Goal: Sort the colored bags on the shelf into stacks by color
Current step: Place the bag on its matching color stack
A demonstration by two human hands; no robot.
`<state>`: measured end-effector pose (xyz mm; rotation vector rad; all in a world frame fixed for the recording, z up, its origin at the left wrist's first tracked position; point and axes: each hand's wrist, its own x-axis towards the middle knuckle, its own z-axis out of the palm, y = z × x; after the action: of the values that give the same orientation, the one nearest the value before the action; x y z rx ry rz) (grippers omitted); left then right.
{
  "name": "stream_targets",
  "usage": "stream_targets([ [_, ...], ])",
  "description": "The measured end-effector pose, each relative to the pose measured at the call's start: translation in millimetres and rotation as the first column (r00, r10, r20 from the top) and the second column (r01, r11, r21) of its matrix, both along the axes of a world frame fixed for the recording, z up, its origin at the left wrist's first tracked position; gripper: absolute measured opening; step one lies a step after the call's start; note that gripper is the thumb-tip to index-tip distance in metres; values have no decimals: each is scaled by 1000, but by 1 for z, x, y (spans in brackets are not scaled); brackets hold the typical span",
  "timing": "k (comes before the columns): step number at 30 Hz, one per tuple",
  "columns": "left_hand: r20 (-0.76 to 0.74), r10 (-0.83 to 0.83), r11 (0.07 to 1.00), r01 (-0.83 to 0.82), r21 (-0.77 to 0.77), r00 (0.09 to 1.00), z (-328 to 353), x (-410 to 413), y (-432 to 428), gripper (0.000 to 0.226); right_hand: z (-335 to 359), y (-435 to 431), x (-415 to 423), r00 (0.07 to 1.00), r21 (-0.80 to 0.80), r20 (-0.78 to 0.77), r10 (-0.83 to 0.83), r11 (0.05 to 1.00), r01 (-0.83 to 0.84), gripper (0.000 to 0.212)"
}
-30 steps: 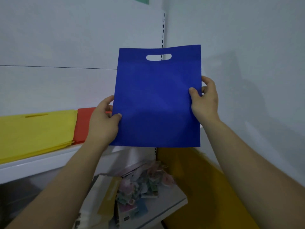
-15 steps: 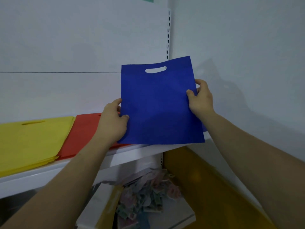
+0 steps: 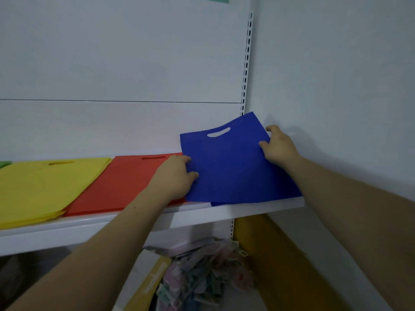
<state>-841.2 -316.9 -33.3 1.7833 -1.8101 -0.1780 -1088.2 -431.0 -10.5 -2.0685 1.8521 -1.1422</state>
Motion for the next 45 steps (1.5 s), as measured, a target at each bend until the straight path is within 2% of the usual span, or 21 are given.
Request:
stream_targets([
  [2,61,0,999,-2,41,998,0,-7,0,48,-1,-6,-9,994,34,-108,-23,999,27,49],
  [8,165,-21,992,0,127,986,-5,-23,-1,42,-10,-20,-22,946,118,-321,-48,989,90,46],
  [11,181,-25,989,-2,147,983,-7,-26,0,36,-14,-21,-19,897,164,-441,-13,982,95,47],
  [14,158,-57,979,25,201,986,-7,-29,0,45,-16,-19,-14,843,200,-534,71,979,44,54],
  [19,206,-137,945,65,322,969,-3,-38,7,78,-24,-17,-11,846,420,-495,199,907,32,59],
  [24,327,-199,940,85,331,924,-4,-42,11,92,-26,-21,-7,839,431,-517,168,898,86,60],
  [27,348,-204,939,83,333,915,-6,-43,13,92,-27,-25,-5,841,439,-516,161,893,98,58],
  [32,336,-179,962,92,259,925,-4,-43,12,79,-32,-30,-3,838,428,-524,155,898,102,60],
  [37,442,-187,950,46,309,877,-8,-43,12,91,-32,-35,0,831,474,-522,192,876,95,65],
  [41,451,-179,956,46,290,874,-8,-45,10,87,-30,-41,5,802,473,-571,175,869,147,68],
  [45,440,-192,946,46,321,877,-7,-47,11,88,-35,-44,1,825,459,-517,229,888,42,66],
])
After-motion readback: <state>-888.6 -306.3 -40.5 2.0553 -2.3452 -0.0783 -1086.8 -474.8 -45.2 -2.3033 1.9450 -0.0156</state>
